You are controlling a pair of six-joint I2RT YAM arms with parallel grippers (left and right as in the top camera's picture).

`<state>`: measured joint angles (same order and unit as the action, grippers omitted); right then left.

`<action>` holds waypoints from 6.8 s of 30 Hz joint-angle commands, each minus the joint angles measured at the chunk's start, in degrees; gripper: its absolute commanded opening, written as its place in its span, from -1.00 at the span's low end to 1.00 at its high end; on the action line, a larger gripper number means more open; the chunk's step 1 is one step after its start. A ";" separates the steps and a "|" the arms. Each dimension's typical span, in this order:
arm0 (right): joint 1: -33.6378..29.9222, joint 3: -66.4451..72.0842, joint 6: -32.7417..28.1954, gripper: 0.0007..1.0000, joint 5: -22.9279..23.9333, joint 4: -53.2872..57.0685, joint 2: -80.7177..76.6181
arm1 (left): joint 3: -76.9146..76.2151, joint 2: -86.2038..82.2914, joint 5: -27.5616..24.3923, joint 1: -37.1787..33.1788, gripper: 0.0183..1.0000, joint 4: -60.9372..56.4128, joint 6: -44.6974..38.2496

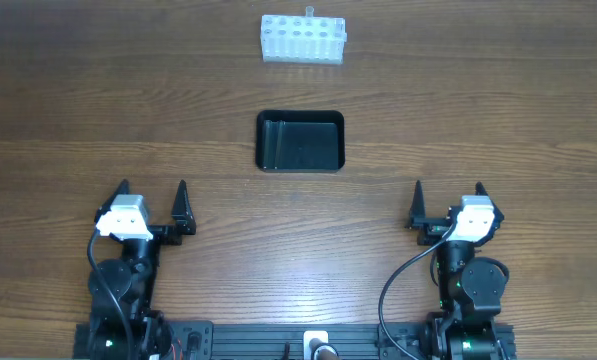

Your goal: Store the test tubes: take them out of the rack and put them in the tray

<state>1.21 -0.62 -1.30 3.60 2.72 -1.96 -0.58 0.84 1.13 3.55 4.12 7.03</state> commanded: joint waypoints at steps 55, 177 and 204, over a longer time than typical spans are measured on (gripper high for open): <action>27.28 -114.09 19.74 0.98 14.10 20.28 -127.34 | 0.24 -0.50 -0.90 -0.35 1.00 0.17 -1.05; 34.12 -126.05 20.09 -0.84 31.76 38.01 -114.66 | 0.24 -0.50 -0.90 -0.35 1.00 0.17 -1.05; 33.20 -95.73 35.15 -0.82 9.55 40.19 -116.34 | 0.24 -0.50 -0.90 -0.35 1.00 0.17 -1.05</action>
<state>34.92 -97.27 32.91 13.82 43.27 -117.73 -0.58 0.84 0.78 3.55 4.14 6.83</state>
